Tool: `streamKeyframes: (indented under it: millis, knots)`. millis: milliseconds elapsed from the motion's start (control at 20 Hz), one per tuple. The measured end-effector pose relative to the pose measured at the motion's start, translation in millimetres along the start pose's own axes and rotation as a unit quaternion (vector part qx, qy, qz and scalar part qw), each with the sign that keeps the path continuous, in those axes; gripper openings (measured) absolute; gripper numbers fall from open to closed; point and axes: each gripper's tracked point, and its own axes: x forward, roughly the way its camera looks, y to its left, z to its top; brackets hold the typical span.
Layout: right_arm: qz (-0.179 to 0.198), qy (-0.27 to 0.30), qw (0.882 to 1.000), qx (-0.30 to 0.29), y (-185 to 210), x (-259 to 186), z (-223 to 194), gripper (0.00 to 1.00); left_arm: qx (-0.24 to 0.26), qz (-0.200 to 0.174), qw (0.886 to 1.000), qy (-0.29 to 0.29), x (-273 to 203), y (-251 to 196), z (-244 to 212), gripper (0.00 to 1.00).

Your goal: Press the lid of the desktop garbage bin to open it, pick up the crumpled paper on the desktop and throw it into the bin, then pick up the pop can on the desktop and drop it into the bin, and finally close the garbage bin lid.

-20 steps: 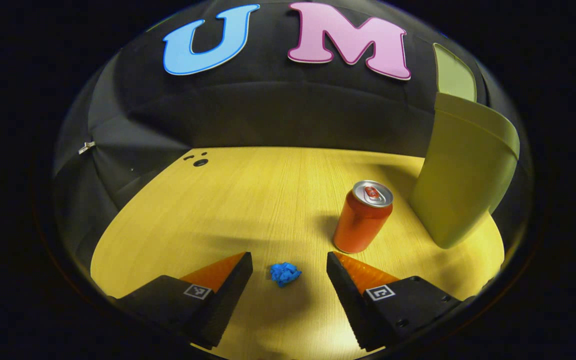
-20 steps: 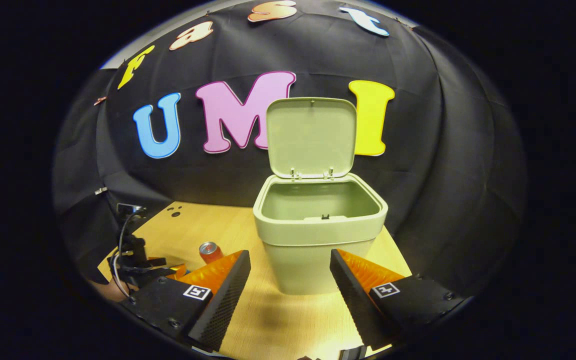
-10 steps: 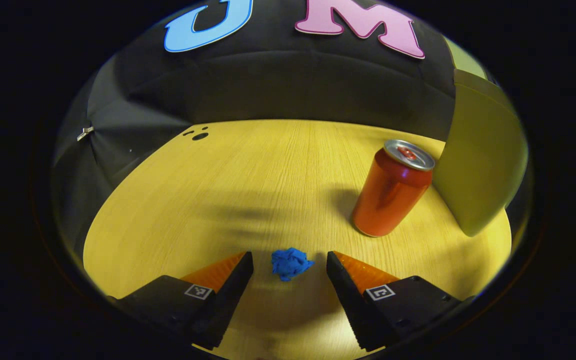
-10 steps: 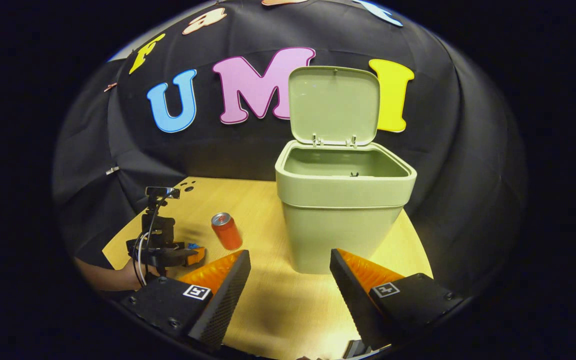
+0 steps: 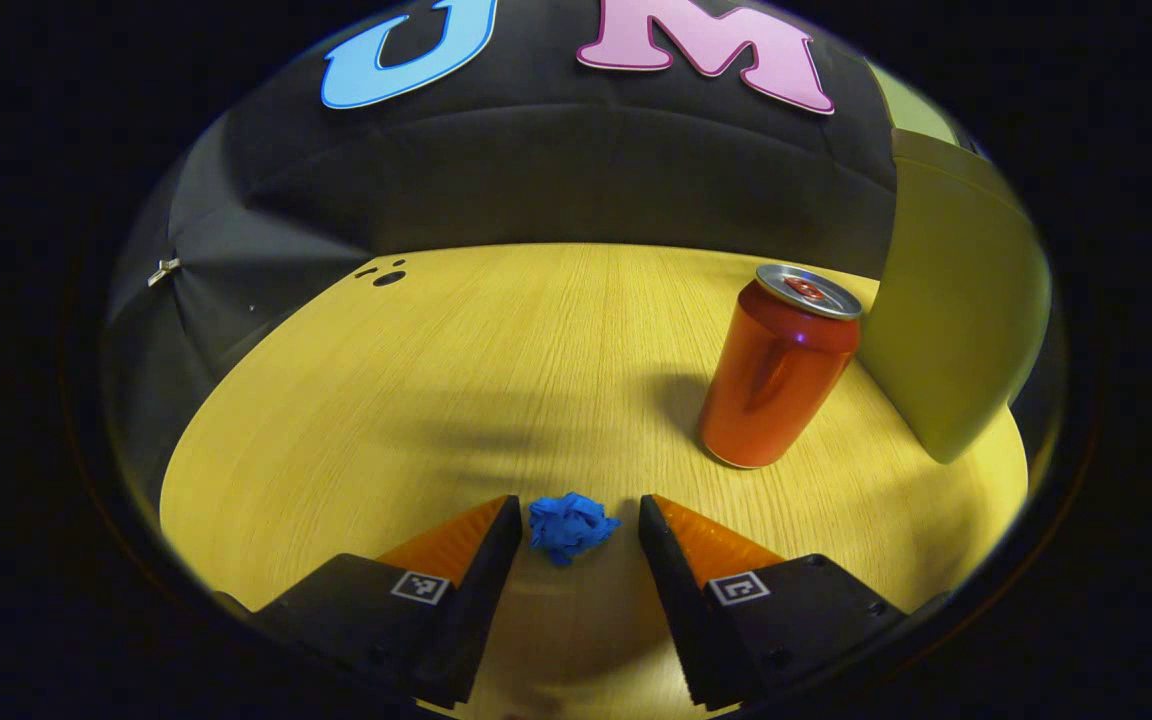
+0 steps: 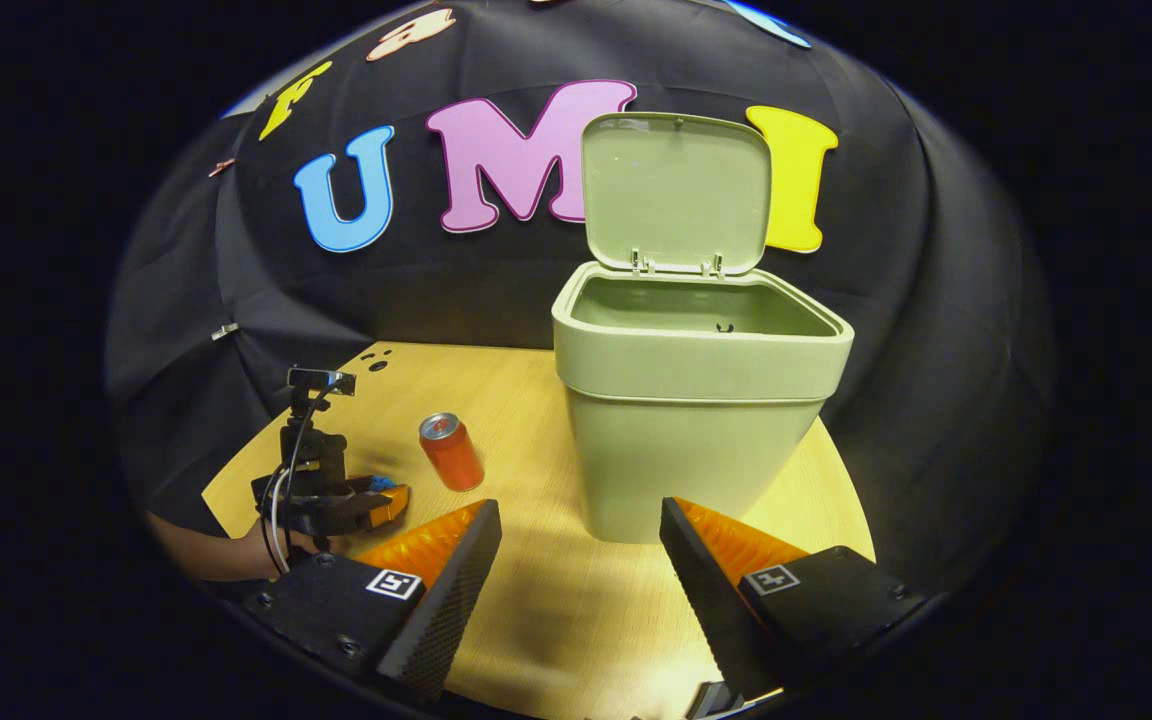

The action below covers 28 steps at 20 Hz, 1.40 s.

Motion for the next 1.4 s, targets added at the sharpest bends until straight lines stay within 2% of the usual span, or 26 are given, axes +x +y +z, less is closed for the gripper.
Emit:
streamKeyframes:
  millis: [50,150,200,250,450,650,700,750,1000,1200,1400]
  knots:
    - [0.001,0.001,1.000,0.001,-0.5,0.6,-1.9,1.00,-0.001,0.002,1.000,-0.001,-0.6,2.0,-1.0,0.78]
    - [0.003,0.005,1.000,0.003,-2.1,4.0,-5.1,1.00,-0.004,0.005,1.000,-0.003,-0.4,5.6,-0.8,0.68]
    - [0.004,0.006,1.000,0.003,-2.3,5.5,-6.5,1.00,-0.005,0.006,1.000,-0.003,-0.7,7.1,0.1,0.58]
    - [0.006,0.007,1.000,0.004,-1.6,5.9,-8.8,1.00,-0.004,0.006,1.000,-0.003,-1.0,7.5,-0.7,0.53]
    - [0.009,0.007,1.000,0.002,-3.0,8.5,-11.7,1.00,0.001,0.008,1.000,0.000,-4.8,7.9,-0.1,0.39]
    - [0.009,0.004,1.000,0.007,-6.4,11.3,-11.2,1.00,-0.010,0.014,1.000,-0.018,-22.5,10.3,20.9,0.36]
    - [0.009,0.003,1.000,0.009,-7.5,12.6,-10.8,1.00,-0.016,0.016,0.999,-0.026,-28.7,12.1,30.7,0.39]
    - [0.009,0.002,1.000,0.009,-8.8,13.7,-10.9,1.00,-0.024,0.015,0.999,-0.036,-36.5,13.7,42.2,0.36]
    - [0.007,-0.006,1.000,0.019,-12.5,17.8,-11.8,1.00,-0.055,0.011,0.994,-0.089,-79.6,19.4,103.9,0.39]
    - [0.002,-0.005,1.000,0.027,-15.6,16.0,-19.7,0.99,-0.048,-0.028,0.989,-0.139,-117.8,-1.5,169.6,0.41]
    - [-0.010,-0.001,1.000,0.025,-22.9,13.0,-23.5,0.99,-0.025,-0.094,0.977,-0.190,-148.3,-53.4,228.2,0.34]
